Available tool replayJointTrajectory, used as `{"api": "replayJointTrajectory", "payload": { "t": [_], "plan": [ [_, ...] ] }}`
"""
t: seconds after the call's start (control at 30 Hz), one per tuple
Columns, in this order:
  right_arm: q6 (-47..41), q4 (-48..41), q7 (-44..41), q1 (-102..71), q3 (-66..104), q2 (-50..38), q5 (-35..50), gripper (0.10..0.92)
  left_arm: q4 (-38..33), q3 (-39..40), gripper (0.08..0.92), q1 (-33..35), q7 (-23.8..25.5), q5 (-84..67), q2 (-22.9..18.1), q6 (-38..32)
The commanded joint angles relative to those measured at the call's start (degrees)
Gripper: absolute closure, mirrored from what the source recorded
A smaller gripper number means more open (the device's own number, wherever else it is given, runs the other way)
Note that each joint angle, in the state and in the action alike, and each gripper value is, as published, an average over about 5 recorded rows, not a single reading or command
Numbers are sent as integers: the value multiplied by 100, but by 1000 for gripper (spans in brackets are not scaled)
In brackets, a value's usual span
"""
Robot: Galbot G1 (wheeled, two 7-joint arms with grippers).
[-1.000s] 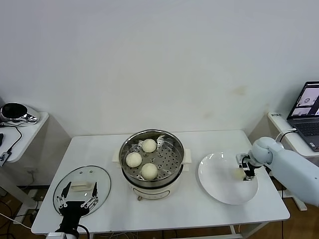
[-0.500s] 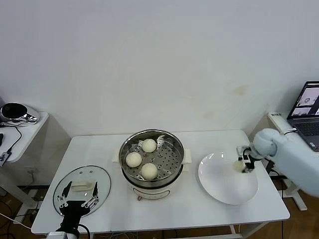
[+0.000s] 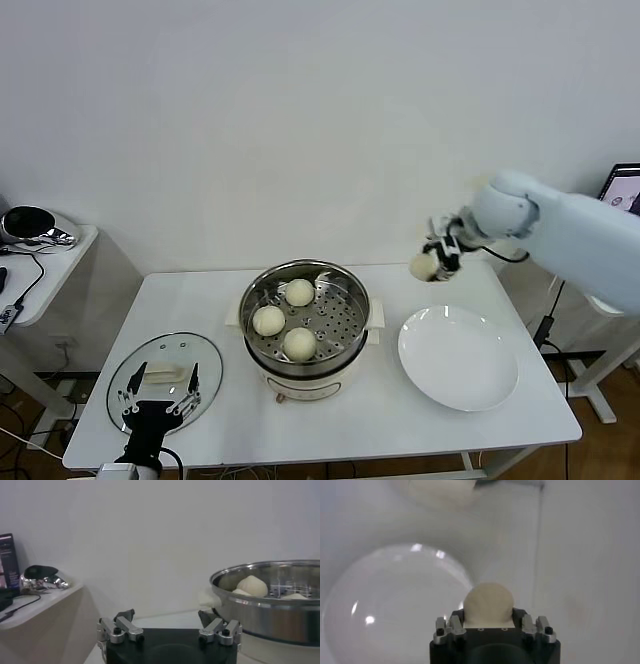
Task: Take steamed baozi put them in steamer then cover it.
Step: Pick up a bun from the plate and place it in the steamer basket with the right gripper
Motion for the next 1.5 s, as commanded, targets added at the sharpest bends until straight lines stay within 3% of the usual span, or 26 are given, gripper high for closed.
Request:
{"api": "replayJointTrajectory", "payload": {
  "t": [0.03,0.47,0.77,1.17,1.5],
  "plan": [
    [-1025,281,619,1106,-1023,1556,2096,431,44,-1,177,-30,-6,117,-3,-81],
    [-1222,-581,771,-316,-858,2472,1578,431,-6,-43,177,-2,-3,79,23,-75],
    [-1077,-1111,601,-856,-772,2570,919,431,-13,-41,177,-34,0,63,-5,-60],
    [-1033,-1189,505,-945,-672,2531,771,422,27,-34,177,-58,3,61,-17,-61],
    [-902,-482,185,56,-451,1773,987,217,52,-54,177,-76,5,39,10,-55]
  ]
}}
